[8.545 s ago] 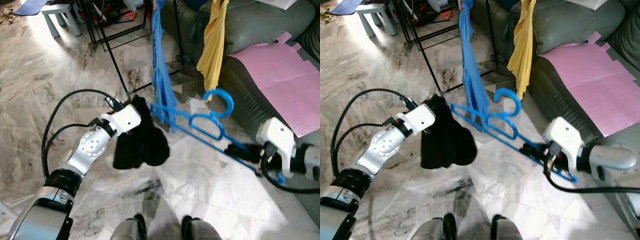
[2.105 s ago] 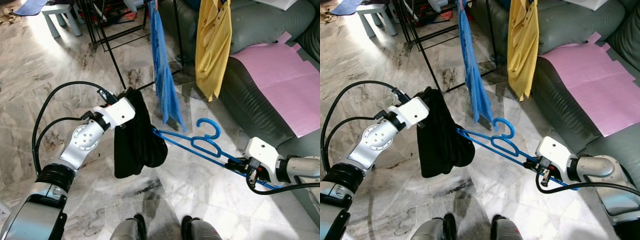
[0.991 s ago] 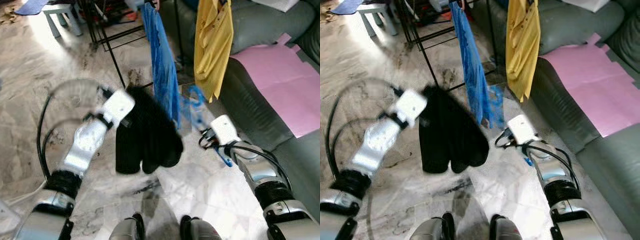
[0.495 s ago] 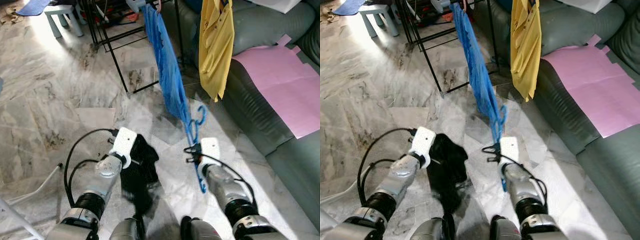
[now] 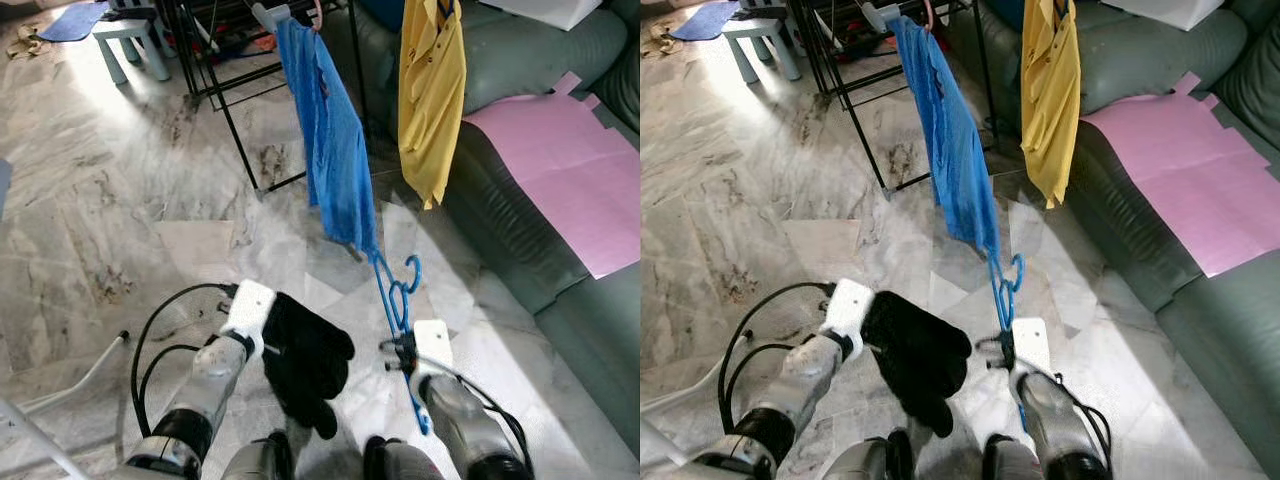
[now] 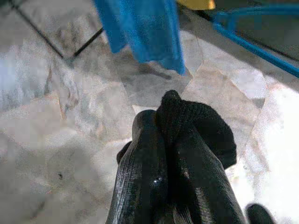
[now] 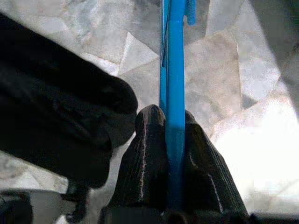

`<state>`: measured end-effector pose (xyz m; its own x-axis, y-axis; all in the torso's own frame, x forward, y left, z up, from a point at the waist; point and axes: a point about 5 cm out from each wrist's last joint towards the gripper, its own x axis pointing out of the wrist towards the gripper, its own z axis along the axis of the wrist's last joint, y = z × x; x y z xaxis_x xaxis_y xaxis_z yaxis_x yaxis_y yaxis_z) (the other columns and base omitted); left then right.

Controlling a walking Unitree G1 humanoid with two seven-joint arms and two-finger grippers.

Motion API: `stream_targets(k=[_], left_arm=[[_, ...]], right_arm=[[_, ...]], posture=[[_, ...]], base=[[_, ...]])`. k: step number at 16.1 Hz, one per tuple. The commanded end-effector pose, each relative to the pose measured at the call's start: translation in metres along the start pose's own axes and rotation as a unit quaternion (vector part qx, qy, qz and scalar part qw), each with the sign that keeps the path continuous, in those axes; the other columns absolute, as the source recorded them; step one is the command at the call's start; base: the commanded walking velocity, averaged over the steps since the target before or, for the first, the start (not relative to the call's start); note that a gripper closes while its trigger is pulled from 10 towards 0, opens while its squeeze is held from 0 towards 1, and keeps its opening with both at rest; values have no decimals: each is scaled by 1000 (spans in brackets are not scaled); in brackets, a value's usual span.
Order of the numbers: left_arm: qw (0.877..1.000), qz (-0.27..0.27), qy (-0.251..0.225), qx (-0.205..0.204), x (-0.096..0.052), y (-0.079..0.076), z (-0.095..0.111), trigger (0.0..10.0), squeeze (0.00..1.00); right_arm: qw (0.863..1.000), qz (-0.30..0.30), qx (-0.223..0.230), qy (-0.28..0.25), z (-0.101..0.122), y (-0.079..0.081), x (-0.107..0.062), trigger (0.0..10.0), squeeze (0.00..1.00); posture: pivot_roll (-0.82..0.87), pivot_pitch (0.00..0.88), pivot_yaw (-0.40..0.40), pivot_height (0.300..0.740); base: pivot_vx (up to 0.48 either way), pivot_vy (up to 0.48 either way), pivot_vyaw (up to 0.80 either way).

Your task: Hang hanger

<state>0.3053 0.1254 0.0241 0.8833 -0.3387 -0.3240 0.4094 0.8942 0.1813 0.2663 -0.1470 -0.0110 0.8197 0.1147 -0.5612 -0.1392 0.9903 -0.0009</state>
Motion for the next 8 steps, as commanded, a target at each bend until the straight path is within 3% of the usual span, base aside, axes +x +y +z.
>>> stream_targets(k=[1, 4, 6, 8], left_arm=[[1000, -1, 8, 14, -4, 2, -7, 10000, 0], [999, 10, 33, -21, -12, -6, -27, 10000, 0], [997, 21, 49, -50, -18, -7, -38, 10000, 0], [998, 12, 50, -31, -19, -13, -41, 10000, 0]], right_arm=[[1000, 11, -13, 5, -3, 2, -3, 10000, 0], [999, 10, 5, 40, -36, -2, -13, 10000, 0], [998, 12, 22, 49, -44, 4, -17, 10000, 0], [998, 14, 13, 56, -50, 2, -18, 10000, 0]], posture=[[-130, 159, 61, 740], [-111, 174, 61, 740], [-133, 155, 71, 740], [-140, 105, 97, 740]], base=[[0, 0, 0], [0, 0, 0], [0, 0, 0], [0, 0, 0]])
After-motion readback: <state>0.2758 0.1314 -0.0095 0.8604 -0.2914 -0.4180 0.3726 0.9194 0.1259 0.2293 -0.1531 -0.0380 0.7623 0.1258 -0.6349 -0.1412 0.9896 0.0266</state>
